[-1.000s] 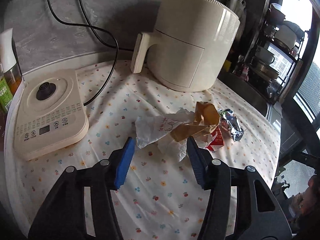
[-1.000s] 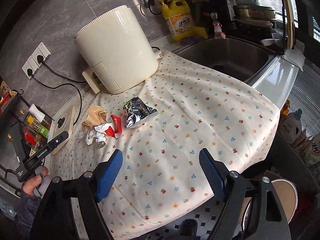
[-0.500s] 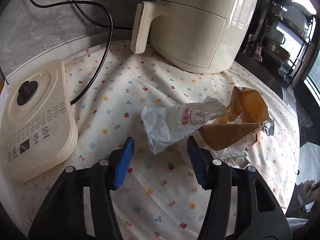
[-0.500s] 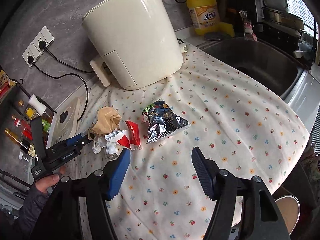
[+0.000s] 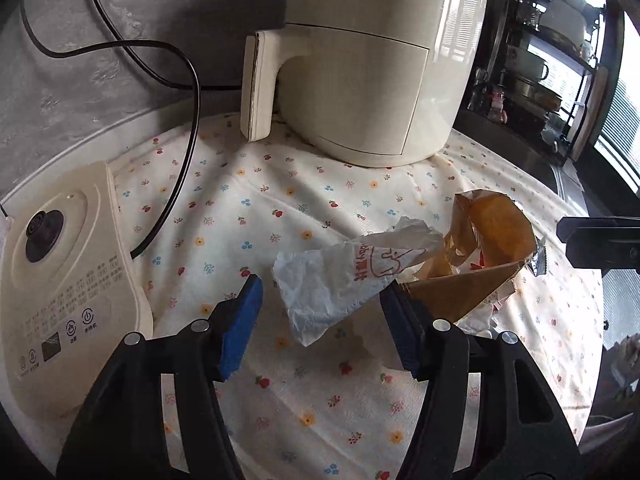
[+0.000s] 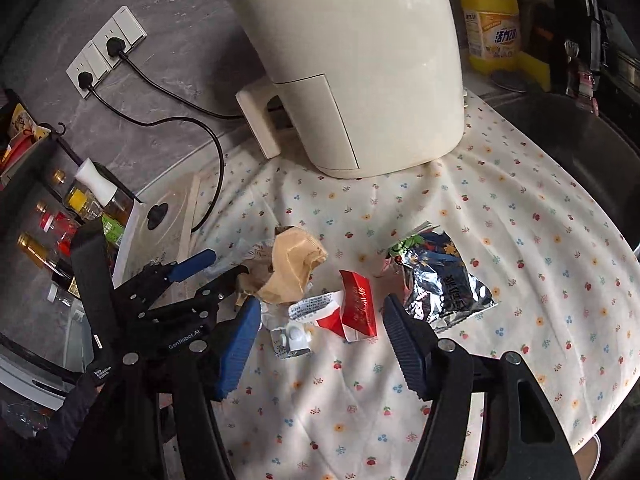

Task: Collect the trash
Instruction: 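Grasp the white plastic bag with the left gripper while the right gripper grasps the brown paper bag, then carry both bags over the white bin and open both grippers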

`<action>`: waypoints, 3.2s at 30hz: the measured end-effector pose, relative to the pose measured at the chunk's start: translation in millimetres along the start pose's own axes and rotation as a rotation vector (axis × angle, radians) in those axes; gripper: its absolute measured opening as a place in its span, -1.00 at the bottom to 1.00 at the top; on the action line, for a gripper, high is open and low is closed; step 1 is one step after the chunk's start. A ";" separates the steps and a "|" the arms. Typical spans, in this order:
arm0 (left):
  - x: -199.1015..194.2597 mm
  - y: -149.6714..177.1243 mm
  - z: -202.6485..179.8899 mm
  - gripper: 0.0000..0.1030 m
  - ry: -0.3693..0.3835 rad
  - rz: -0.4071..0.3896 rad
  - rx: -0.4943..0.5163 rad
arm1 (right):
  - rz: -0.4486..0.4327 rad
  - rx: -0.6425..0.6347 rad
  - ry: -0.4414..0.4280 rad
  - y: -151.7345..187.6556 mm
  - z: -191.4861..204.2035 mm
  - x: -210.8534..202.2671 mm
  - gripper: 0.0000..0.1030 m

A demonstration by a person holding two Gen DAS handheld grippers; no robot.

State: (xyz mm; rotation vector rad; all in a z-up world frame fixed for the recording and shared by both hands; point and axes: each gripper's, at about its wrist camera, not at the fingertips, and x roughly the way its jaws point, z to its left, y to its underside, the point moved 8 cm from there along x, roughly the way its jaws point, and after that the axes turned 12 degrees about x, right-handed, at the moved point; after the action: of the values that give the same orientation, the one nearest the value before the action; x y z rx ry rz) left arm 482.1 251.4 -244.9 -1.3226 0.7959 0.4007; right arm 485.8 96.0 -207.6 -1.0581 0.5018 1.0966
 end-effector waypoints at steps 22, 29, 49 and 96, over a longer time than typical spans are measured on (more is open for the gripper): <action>-70.4 -26.6 -5.6 -0.91 0.027 -0.133 -0.112 | -0.020 0.061 -0.087 -12.9 1.4 -21.1 -0.94; -83.1 -44.1 -53.9 -0.91 0.085 -0.153 -0.076 | -0.097 0.120 -0.084 -3.2 -39.4 -76.1 -0.94; -69.3 -57.4 -316.7 -0.90 0.334 -0.098 0.080 | -0.199 0.365 0.062 86.3 -254.7 -235.1 -0.93; 27.6 97.0 -583.6 0.51 0.493 0.274 0.060 | -0.036 0.569 0.294 270.0 -539.7 -317.1 0.25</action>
State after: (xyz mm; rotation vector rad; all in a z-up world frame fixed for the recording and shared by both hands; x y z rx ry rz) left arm 268.8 -289.8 -356.3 -1.2743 1.4003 0.2624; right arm 194.6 -509.9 -321.5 -0.7173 0.9607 0.6998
